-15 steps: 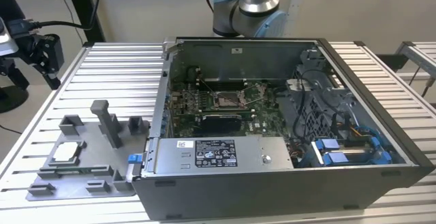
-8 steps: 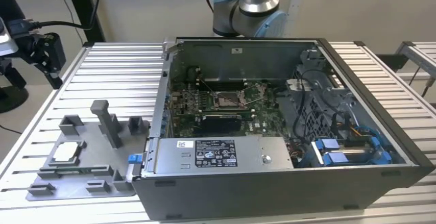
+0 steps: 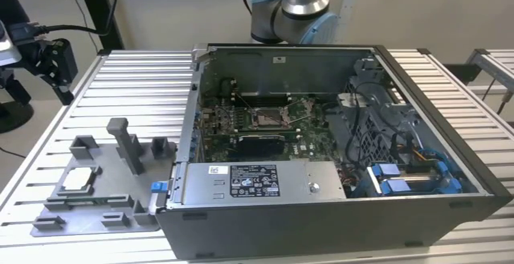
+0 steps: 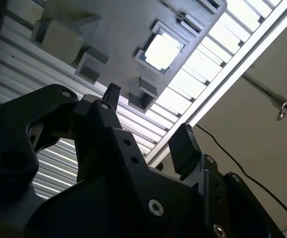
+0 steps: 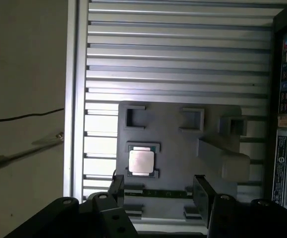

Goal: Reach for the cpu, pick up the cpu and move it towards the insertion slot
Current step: 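Pick up the cpu and move it towards the insertion slot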

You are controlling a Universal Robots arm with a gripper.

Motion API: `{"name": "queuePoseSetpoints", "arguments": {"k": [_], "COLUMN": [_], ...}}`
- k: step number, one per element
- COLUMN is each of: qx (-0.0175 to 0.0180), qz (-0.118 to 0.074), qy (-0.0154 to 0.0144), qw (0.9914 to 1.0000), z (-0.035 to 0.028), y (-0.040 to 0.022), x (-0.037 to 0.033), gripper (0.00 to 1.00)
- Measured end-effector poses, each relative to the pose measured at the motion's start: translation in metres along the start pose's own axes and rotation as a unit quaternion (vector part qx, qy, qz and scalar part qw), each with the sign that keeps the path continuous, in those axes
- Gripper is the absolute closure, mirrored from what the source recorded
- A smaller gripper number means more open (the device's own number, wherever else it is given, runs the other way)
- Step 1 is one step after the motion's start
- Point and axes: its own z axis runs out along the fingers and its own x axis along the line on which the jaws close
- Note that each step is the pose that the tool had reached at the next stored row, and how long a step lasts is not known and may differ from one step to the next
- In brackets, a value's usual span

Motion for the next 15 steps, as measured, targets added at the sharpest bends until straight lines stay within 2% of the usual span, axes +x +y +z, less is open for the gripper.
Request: {"name": "queuePoseSetpoints", "arguments": {"k": [5, 15], "qx": [0.0000, 0.0000], "qz": [0.000, 0.000], "qy": [0.0000, -0.0001], "qw": [1.00000, 1.00000], "z": [0.0030, 0.0139], "y": [-0.0001, -0.0005], "x": [0.0000, 0.0000], "gripper": [0.00, 0.00]}}
